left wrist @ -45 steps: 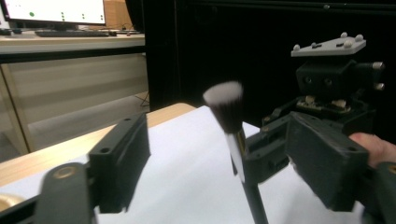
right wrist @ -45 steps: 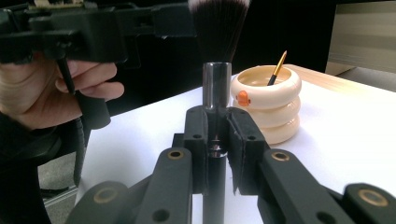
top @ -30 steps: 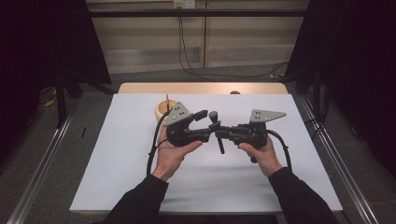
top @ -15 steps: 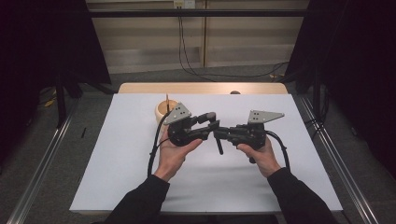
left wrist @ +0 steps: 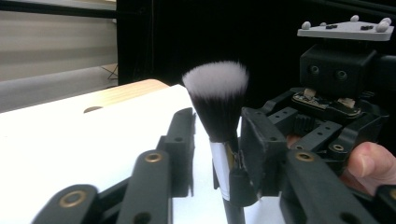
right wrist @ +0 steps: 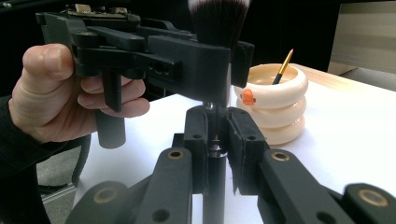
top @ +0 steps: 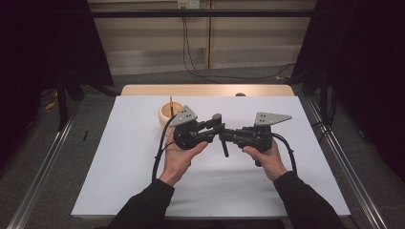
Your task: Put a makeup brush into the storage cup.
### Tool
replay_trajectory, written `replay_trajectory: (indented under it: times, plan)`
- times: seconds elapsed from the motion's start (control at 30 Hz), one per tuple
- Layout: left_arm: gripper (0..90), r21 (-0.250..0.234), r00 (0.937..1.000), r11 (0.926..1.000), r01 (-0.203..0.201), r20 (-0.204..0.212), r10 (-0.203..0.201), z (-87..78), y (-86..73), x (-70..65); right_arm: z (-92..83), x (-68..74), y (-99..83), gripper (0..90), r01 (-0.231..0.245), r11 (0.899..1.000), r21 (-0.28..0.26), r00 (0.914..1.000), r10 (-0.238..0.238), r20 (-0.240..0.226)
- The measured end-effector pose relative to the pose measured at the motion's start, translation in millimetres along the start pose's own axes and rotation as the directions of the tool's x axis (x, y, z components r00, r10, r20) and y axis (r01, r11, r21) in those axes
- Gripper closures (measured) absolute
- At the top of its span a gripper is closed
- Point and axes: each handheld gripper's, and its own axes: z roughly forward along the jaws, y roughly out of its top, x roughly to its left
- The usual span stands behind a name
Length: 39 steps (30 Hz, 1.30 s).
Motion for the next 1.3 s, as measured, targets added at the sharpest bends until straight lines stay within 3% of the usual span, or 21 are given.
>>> replay_trajectory:
  times: [0.2, 0.4, 0.47, 0.97, 1.13, 1.3]
  plan:
    - [75.8, 0.013, 1.0000, 0.9999, 0.003, -0.002, -0.003, -1.1, 0.3, -0.4, 1.2, 0.1, -1.1, 78.8, 0.000, 1.000, 0.008, 1.0000, 0.000, 0.003]
    - [76.3, 0.005, 0.9998, 1.0000, 0.005, 0.017, -0.005, -0.8, 0.1, -0.6, 1.1, 0.6, -0.8, 78.8, 0.000, 1.000, 0.007, 1.0000, 0.000, 0.003]
    - [77.2, 0.019, 0.9999, 0.9998, -0.011, 0.008, 0.011, -1.6, 0.8, -1.0, 1.6, 0.7, -1.0, 78.7, 0.000, 1.000, 0.007, 1.0000, 0.000, -0.003]
    - [77.9, 0.011, 0.9998, 0.9999, -0.003, 0.021, 0.003, -3.4, 2.6, -1.3, 1.1, 0.7, -1.1, 77.5, -0.001, 1.000, -0.003, 0.9999, 0.001, -0.016]
    - [77.9, 0.005, 1.0000, 1.0000, 0.000, 0.010, 0.000, -5.9, 3.3, 0.5, 0.1, 0.3, -0.8, 74.3, -0.006, 1.000, -0.007, 1.0000, 0.006, -0.008]
    - [77.9, 0.008, 0.9999, 0.9999, -0.010, 0.011, 0.010, -7.2, 4.0, 1.5, -1.3, 0.6, 0.1, 64.8, -0.002, 1.000, -0.011, 1.0000, 0.002, -0.009]
